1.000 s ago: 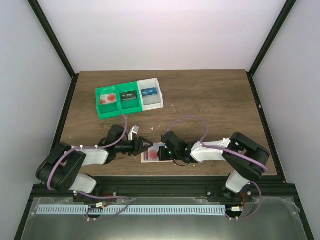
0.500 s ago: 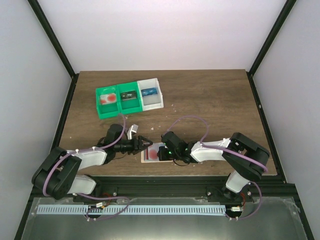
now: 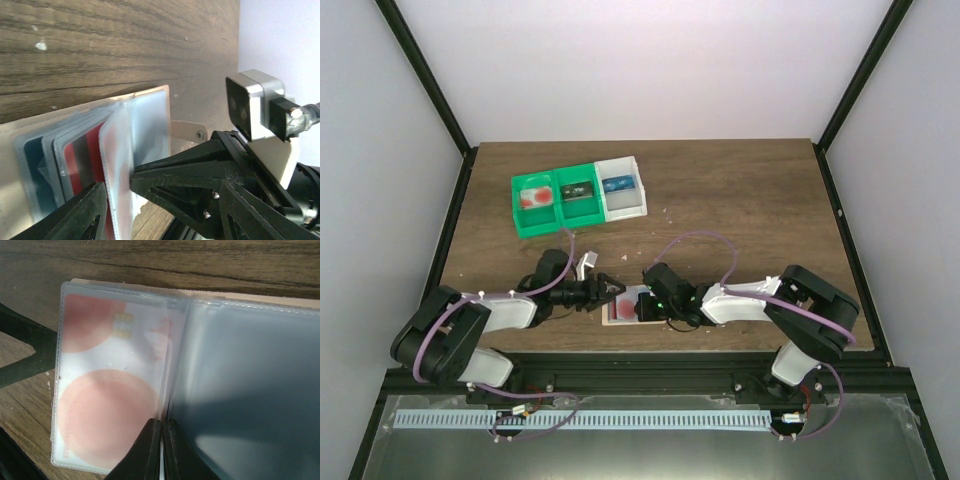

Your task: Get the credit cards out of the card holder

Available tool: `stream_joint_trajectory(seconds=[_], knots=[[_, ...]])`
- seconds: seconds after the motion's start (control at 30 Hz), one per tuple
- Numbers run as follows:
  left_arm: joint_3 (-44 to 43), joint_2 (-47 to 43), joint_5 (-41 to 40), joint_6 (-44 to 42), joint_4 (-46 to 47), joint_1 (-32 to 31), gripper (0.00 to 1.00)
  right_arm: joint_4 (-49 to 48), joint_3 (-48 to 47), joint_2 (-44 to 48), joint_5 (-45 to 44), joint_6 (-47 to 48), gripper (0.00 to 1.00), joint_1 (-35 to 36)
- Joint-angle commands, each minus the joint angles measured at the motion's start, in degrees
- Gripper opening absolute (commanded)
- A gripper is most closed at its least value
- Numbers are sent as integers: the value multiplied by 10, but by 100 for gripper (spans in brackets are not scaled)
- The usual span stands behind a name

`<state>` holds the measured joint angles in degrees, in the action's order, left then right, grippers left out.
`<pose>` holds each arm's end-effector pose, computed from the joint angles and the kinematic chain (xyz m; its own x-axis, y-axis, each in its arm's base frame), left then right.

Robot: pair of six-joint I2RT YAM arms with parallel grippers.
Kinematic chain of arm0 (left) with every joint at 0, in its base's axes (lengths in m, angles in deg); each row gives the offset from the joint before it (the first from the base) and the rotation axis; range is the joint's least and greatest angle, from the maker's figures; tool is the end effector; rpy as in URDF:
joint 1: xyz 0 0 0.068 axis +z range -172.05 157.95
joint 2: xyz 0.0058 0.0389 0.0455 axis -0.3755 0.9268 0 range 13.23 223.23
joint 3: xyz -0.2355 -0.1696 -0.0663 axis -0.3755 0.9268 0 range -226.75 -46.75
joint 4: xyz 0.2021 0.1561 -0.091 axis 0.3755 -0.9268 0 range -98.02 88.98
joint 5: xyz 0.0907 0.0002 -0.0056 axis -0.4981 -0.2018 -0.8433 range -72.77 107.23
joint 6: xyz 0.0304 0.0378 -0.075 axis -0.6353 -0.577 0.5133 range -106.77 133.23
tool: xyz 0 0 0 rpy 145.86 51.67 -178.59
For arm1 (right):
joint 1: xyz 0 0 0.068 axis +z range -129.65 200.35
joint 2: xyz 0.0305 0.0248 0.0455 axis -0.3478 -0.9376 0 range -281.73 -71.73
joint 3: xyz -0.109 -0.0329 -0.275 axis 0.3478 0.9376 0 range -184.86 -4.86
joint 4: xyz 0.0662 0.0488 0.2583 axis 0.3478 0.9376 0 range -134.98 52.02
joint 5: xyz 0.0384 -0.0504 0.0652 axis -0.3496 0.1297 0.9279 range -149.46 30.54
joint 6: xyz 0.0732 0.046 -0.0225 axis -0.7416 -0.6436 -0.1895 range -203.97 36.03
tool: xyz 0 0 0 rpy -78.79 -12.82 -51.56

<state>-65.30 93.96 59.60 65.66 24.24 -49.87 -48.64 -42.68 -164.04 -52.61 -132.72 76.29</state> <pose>0.1976 -0.1648 0.1218 -0.9749 -0.1477 -0.1665 0.0796 0.4674 -0.8805 0.1744 0.2749 0.1113 -0.9364 -0.0522 -0.3470 -0.2437 0.8084 0.5359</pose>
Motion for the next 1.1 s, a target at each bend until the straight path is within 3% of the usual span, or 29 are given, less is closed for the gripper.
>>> stream_joint_trajectory(seconds=[0.0, 0.27, 0.43, 0.77, 1.07], knots=[[7, 10, 21, 13, 49, -4, 64, 5, 7, -16, 2, 1, 6, -3], [4, 16, 28, 41, 78, -22, 64, -1, 16, 11, -11, -1, 13, -3], [-18, 44, 24, 70, 120, -64, 64, 3, 58, 73, -63, -17, 21, -3], [-63, 70, -1, 96, 166, -117, 66, 73, 126, 234, -158, -57, 25, -3], [-64, 119, 13, 122, 242, -117, 66, 138, 90, 277, -198, -35, 30, -3]])
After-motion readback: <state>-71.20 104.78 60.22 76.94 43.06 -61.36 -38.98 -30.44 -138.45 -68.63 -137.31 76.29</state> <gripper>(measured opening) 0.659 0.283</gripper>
